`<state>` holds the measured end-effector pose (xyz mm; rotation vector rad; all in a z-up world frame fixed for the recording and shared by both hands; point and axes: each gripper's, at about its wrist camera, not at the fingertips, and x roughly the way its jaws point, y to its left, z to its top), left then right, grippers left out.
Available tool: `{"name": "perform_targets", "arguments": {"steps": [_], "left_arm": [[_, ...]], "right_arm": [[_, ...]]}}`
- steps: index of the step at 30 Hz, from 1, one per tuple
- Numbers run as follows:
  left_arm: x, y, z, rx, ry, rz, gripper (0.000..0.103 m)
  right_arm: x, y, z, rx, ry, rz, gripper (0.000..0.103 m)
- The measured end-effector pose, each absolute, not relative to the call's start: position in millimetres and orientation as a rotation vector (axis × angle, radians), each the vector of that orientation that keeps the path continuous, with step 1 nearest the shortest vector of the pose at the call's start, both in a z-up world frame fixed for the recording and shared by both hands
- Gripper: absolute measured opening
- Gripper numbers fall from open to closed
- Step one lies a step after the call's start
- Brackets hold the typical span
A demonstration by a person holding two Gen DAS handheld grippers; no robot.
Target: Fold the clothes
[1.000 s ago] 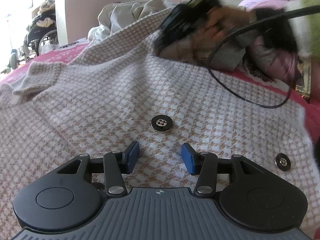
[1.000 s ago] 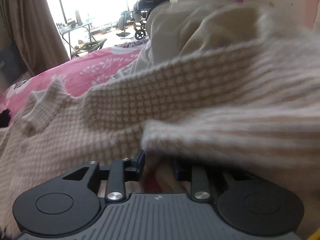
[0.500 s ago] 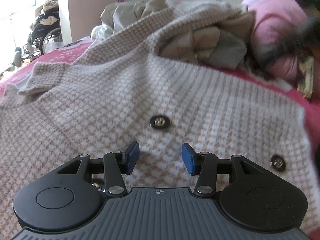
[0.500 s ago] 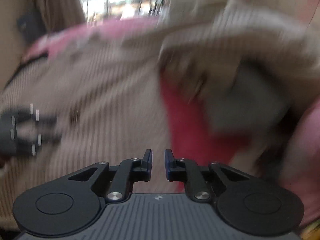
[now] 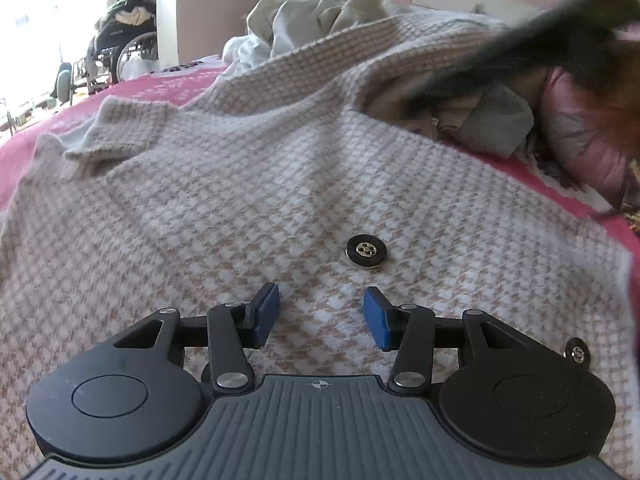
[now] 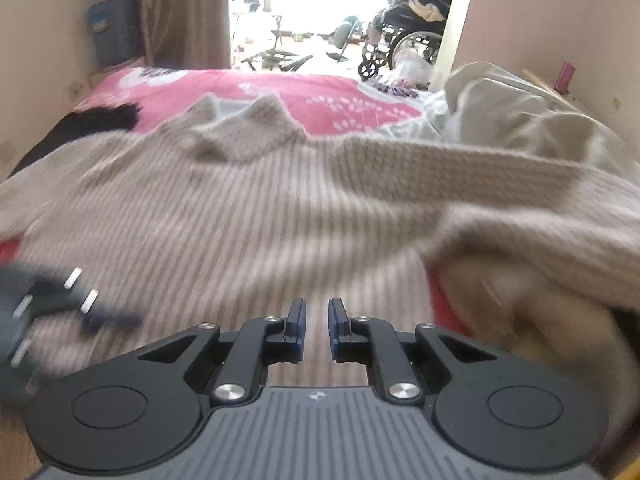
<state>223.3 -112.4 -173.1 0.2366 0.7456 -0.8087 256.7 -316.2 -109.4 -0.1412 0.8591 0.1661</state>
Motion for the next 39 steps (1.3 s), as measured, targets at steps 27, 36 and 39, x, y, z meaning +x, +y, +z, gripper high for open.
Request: {"name": "perform_targets", "arguments": {"steps": [27,36,39], "left_arm": [[271.1,-69.0,-174.8,-0.037,0.795,-0.667,0.047],[270.1,-68.4,-175.6,-0.047,0.771,-0.667,0.047],[270.1,-67.0,-173.1,-0.073,0.764,-0.665,0.047]], "right_arm": [[460.7,-277.0,-178.6,0.201,0.821,0.184,0.018],[384.8,-326.4,-137.6,0.416,0.765,0.16,0.029],[308.0,-384.3,-97.4,0.488,0.662,0.093,0.037]]}}
